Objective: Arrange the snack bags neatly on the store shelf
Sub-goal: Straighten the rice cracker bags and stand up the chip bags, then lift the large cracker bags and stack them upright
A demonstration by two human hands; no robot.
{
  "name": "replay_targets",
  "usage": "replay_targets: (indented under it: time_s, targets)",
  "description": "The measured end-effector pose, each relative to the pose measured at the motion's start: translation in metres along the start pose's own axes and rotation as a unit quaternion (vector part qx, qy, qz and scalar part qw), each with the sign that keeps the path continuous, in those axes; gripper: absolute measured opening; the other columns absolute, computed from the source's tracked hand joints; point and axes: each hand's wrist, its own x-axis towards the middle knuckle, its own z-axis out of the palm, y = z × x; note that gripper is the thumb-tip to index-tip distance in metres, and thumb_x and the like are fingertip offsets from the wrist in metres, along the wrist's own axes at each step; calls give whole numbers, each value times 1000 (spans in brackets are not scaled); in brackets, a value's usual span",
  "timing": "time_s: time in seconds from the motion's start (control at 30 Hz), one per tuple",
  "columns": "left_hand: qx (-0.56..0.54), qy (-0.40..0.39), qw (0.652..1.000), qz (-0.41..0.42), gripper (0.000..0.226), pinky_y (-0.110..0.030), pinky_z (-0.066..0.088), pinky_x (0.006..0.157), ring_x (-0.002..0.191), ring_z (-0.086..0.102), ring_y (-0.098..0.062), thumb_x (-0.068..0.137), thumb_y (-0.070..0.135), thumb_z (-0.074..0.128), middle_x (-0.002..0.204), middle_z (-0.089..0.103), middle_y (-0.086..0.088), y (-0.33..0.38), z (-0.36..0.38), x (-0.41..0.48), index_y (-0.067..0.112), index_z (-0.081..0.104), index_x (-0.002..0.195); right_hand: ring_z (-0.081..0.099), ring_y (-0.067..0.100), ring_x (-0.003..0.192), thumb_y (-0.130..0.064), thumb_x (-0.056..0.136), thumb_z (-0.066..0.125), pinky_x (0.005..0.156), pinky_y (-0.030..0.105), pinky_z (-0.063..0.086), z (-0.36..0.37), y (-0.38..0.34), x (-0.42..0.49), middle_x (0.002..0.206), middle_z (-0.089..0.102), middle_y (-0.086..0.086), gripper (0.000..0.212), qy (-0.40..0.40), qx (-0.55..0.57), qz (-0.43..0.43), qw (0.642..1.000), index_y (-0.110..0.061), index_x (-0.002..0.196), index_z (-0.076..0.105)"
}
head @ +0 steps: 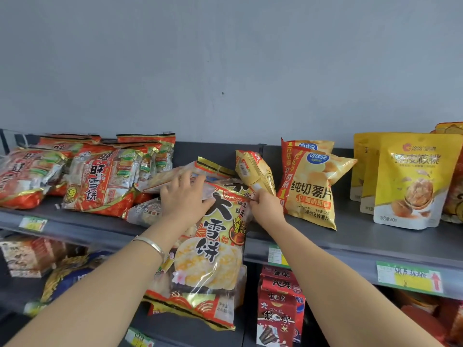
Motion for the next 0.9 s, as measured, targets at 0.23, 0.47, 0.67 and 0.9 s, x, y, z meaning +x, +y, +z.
replay_targets:
  time_s: [0.23,0.47,0.67,0.9]
  targets:
    - [-172,-71,973,-133,97,-54,44,95,132,39,-35,76,63,60,154,19,-8,-19,-1,-17,33,3,147,59,32,102,-15,93,52,77,34,46,-2,0,-3,108,63,15,23,-3,29,41,999,-6,115,56]
    - [-327,-171,901,-229,110,-45,38,105,133,40,-29,62,71,68,147,39,-8,-40,-6,-19,12,26,145,60,30,96,-18,96,49,75,35,48,-3,0,-4,106,63,14,20,-10,40,37,998,-9,112,55]
    - [-390,-118,885,-225,91,-40,36,106,135,36,-29,76,45,73,150,35,-8,-49,-12,-14,14,27,147,62,25,87,-16,95,55,80,43,56,-10,-11,-8,101,65,11,4,33,109,-17,993,-13,98,54]
    - [-545,-40,810,-214,75,-36,35,97,133,36,-27,81,28,73,148,36,-7,-91,-34,9,15,32,143,64,24,97,-27,95,58,87,42,56,3,-70,2,121,60,8,40,64,357,41,931,-16,131,46]
